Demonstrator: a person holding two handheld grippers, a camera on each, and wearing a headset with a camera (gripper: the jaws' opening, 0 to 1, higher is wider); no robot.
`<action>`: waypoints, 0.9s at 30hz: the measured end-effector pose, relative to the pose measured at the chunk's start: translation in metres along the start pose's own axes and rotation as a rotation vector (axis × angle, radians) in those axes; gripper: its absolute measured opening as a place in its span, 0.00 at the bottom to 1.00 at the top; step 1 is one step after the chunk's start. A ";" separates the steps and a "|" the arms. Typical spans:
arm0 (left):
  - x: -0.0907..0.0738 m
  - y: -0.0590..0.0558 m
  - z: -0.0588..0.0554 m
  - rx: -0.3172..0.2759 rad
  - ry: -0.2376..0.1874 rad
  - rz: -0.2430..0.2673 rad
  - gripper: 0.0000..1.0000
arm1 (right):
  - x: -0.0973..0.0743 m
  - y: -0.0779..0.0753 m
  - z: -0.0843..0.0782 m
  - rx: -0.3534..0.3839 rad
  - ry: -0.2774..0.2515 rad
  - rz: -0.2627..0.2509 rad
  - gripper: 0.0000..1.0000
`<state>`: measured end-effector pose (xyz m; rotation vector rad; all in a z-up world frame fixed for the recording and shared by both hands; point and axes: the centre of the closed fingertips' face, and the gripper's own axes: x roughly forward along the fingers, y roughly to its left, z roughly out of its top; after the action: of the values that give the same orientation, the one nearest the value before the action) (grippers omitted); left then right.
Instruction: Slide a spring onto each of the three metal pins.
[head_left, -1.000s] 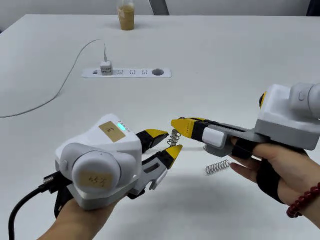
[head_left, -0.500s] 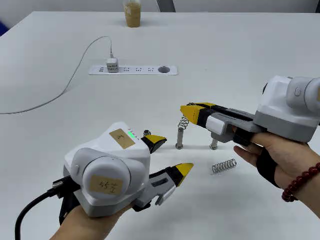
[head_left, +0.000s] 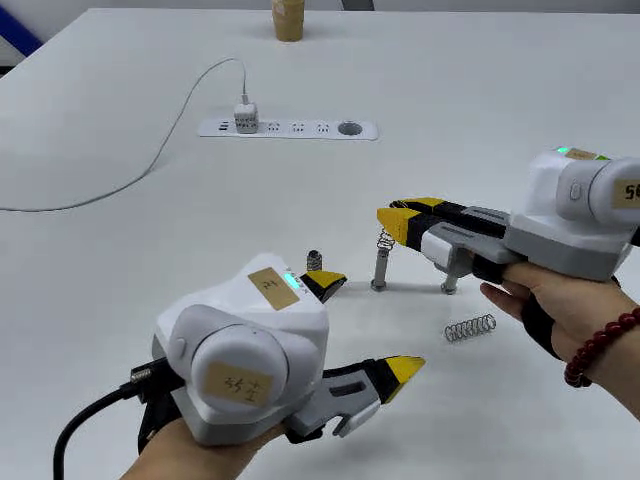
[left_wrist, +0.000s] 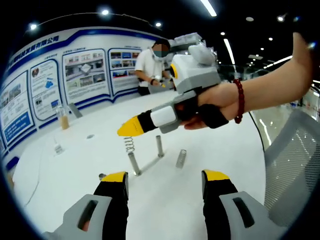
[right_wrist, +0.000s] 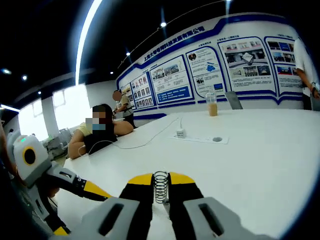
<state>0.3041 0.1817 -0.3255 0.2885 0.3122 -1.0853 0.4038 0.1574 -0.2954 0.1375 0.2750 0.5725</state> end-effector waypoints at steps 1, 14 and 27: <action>0.000 0.000 0.000 -0.004 0.000 0.000 0.62 | 0.001 0.000 -0.001 -0.004 0.002 0.000 0.12; -0.001 -0.002 -0.007 -0.046 0.008 -0.006 0.68 | 0.007 -0.007 -0.012 -0.060 0.032 -0.027 0.12; -0.001 0.000 -0.012 -0.050 0.020 0.001 0.66 | 0.012 -0.007 -0.030 -0.083 0.091 -0.035 0.12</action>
<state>0.3020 0.1869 -0.3359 0.2550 0.3570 -1.0725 0.4078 0.1595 -0.3283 0.0263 0.3411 0.5552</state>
